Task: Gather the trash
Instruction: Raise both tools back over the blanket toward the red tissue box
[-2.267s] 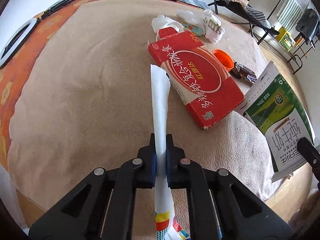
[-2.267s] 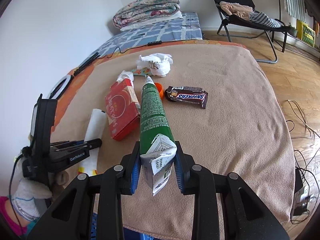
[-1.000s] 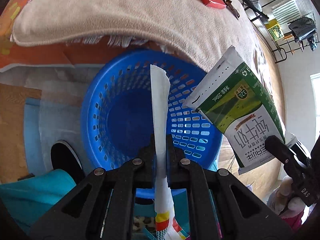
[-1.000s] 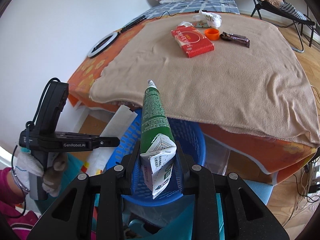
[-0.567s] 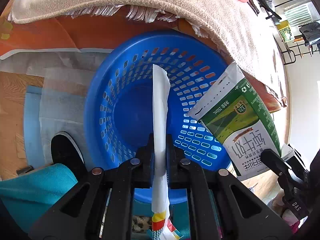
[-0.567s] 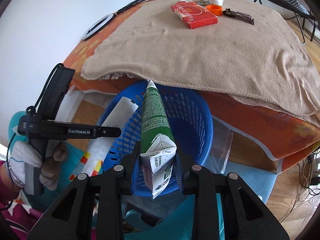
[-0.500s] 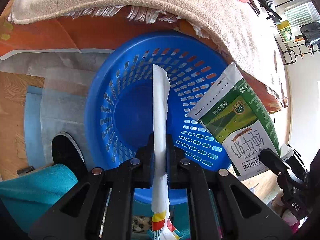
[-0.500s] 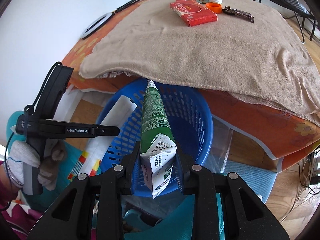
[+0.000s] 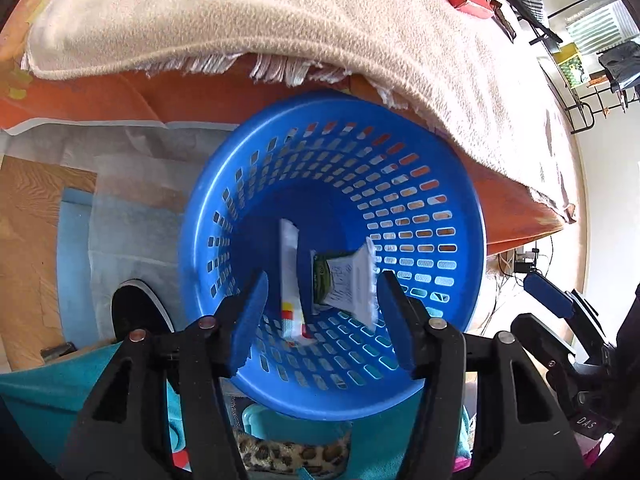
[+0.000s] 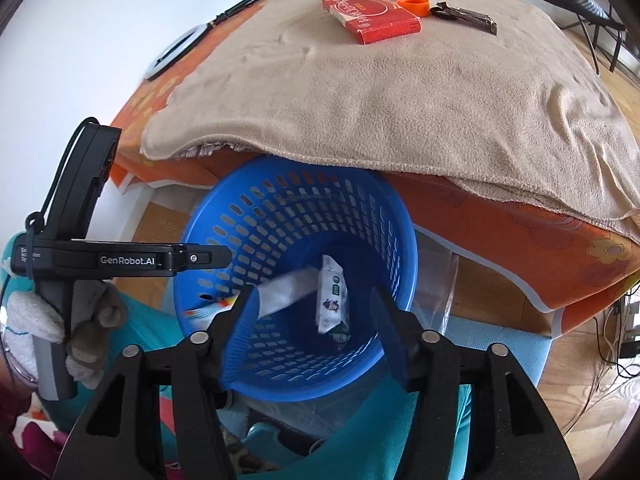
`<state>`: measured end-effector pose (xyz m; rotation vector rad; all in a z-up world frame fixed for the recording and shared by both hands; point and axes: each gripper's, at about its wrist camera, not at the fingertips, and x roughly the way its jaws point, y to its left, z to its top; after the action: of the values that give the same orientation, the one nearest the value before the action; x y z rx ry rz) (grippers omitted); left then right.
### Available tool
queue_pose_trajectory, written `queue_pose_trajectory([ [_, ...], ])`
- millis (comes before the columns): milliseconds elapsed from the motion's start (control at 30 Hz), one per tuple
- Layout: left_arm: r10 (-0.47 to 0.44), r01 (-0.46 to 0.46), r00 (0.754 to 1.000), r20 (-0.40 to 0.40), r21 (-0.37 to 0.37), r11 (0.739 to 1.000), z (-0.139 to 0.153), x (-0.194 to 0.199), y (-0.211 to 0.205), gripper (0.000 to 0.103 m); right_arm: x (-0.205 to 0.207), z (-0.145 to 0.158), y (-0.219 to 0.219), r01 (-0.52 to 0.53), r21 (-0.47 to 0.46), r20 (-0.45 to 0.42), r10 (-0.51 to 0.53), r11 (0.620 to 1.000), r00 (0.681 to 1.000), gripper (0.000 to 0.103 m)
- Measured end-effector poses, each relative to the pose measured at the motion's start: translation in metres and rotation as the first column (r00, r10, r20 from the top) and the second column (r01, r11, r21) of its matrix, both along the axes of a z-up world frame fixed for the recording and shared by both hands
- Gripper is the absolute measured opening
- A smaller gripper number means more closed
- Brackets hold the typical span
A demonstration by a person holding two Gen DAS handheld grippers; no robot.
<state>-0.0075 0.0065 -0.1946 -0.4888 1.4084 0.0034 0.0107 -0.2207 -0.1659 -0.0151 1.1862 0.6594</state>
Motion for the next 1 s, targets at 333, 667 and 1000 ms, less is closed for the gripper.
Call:
queue_pose_trajectory([
  [333,-0.002,0.002,1.0,0.007,0.013,1.0,0.006,0.008,0.0,0.07,0.006,0.001,-0.008,0.042,-0.01,-0.003,-0.042,0.999,0.999,0.069],
  [667,-0.018,0.016,0.999,0.043,0.032,0.999,0.023,0.023,-0.004,0.07,0.021,0.003,-0.02,0.091,-0.02,0.009,-0.091,0.996,0.996,0.069],
  [1000,-0.026,0.025,0.993,0.119,0.008,1.0,0.055,0.068,-0.003,0.07,0.051,0.018,-0.041,0.144,0.01,0.068,-0.144,0.99,0.987,0.069],
])
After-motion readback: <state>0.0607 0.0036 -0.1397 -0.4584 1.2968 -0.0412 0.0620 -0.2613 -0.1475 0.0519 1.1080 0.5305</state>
